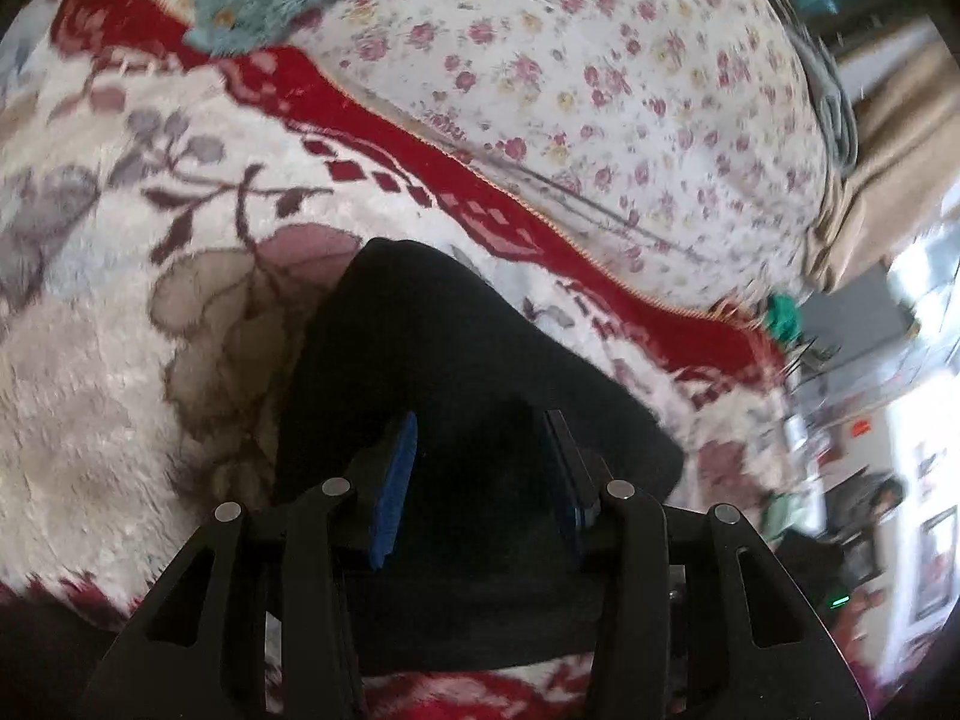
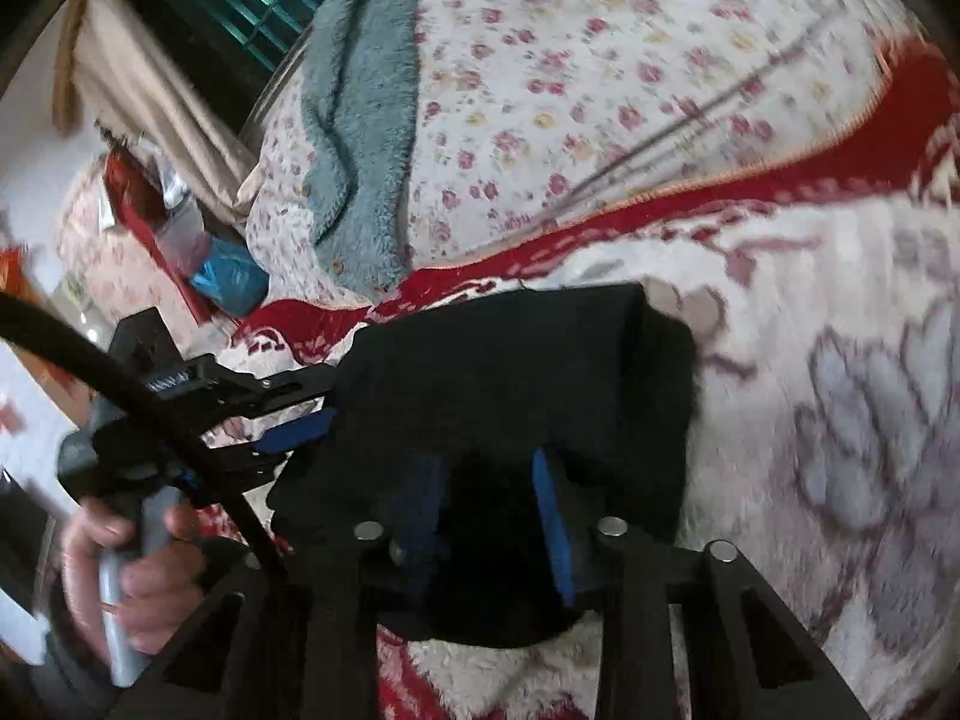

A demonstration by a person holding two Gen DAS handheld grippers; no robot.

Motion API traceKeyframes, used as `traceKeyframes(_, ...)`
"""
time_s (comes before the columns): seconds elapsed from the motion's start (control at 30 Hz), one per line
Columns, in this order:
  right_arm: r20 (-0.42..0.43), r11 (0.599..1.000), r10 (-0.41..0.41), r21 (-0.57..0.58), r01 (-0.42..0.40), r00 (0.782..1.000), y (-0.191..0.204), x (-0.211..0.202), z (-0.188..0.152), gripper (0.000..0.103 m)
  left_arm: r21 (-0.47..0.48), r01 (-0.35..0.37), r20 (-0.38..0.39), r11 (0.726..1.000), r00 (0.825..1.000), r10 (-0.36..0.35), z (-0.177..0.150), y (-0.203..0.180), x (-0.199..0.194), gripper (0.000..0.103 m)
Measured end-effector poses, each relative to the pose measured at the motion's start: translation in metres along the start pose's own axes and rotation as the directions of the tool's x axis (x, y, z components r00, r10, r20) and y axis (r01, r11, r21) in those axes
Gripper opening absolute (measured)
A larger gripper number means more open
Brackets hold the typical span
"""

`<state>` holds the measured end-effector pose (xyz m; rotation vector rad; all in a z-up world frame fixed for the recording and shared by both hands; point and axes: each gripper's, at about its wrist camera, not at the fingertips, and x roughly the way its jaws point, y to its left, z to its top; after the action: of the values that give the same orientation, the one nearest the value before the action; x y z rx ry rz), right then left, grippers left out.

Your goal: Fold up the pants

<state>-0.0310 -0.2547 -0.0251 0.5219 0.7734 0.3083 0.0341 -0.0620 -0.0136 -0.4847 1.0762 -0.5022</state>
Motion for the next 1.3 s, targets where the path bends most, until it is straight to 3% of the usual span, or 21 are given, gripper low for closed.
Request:
traceKeyframes(0.17,0.02,1.0,0.001,-0.03,0.0,1.0,0.012,-0.007,0.012,0.03,0.025,-0.022,0.02,0.999,1.0,0.022,-0.003,0.001,0.003,0.041)
traceKeyframes(0.33,0.133,0.983,-0.01,-0.182,0.035,0.991,0.035,-0.015,0.028,0.032,-0.009,-0.006,0.015,1.0,1.0,0.006,0.0,0.006,0.006,0.041)
traceKeyframes(0.4,0.071,0.968,-0.104,-0.22,0.117,0.992,0.028,0.01,0.029,0.033,-0.024,-0.007,0.01,1.0,1.0,0.007,0.003,0.006,0.009,0.042)
traceKeyframes(0.43,-0.002,0.967,-0.142,-0.215,0.139,0.99,0.017,0.027,0.027,0.033,-0.032,-0.004,0.007,0.999,1.0,0.004,0.005,0.006,0.011,0.041)
traceKeyframes(0.5,0.067,0.965,-0.11,-0.23,0.122,0.992,0.008,0.031,0.027,0.032,-0.041,-0.013,0.0,0.999,1.0,0.013,0.009,0.005,0.016,0.042)
traceKeyframes(0.8,0.082,0.976,-0.065,-0.201,0.08,0.994,-0.002,0.031,0.031,0.032,0.088,-0.111,0.039,0.99,0.993,0.108,0.002,-0.013,0.022,0.046)
traceKeyframes(1.0,0.129,0.954,-0.104,-0.269,0.136,0.986,0.025,0.004,0.014,0.034,0.12,-0.145,0.062,0.982,0.988,0.139,-0.001,-0.017,0.023,0.046)
traceKeyframes(1.07,0.099,0.931,-0.185,-0.301,0.207,0.978,0.026,0.015,0.005,0.037,0.134,-0.163,0.07,0.977,0.986,0.154,-0.003,-0.02,0.024,0.046)
traceKeyframes(1.3,0.164,0.909,-0.192,-0.343,0.238,0.968,0.024,0.018,-0.004,0.038,0.167,-0.203,0.089,0.965,0.978,0.19,-0.007,-0.026,0.026,0.046)
